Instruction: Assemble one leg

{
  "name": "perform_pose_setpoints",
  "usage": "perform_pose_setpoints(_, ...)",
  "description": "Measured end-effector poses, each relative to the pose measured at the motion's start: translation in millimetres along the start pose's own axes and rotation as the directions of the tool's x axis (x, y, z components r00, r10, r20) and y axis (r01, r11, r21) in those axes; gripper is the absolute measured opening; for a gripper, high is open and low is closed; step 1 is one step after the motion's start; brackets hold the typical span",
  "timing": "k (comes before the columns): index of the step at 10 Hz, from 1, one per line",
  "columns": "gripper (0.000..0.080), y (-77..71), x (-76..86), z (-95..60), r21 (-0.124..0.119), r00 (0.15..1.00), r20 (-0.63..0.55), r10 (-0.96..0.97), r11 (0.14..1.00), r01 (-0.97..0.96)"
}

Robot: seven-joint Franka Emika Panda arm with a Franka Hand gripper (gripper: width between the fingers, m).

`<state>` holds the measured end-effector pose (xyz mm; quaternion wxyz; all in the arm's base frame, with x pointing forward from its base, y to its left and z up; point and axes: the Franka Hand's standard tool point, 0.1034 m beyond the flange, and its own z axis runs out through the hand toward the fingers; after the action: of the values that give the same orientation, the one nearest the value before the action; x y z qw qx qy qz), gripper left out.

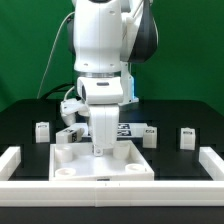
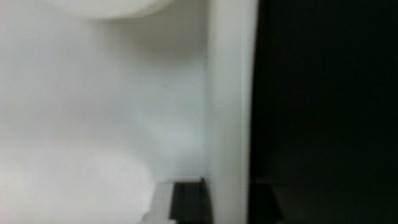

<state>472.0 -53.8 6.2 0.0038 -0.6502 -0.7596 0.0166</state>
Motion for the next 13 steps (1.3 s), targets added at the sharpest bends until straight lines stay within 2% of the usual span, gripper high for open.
perform_pose_setpoints(1,0.0057,0.0,0.0,0.0,0.0,1.0,0.0,0.0,1.0,0.0)
perform_pose_setpoints(5,0.0057,0.0,-0.1,0.0,0.0,1.0,0.0,0.0,1.0,0.0)
perform_pose_setpoints(6,0.0057,0.4,5.9,0.1,-0.007,0.999,-0.003,0.051,0.999,-0.051)
perform_pose_setpoints(8,0.0057,3.3,37.7,-0.2,-0.02,0.99,-0.023,0.141,0.99,-0.142)
perform_pose_setpoints(12,0.0057,15.1,99.9,-2.9,-0.01,0.989,-0.046,0.137,0.99,-0.138)
perform_pose_setpoints(13,0.0057,17.1,108.2,-2.4,-0.011,0.991,-0.05,0.123,0.992,-0.124)
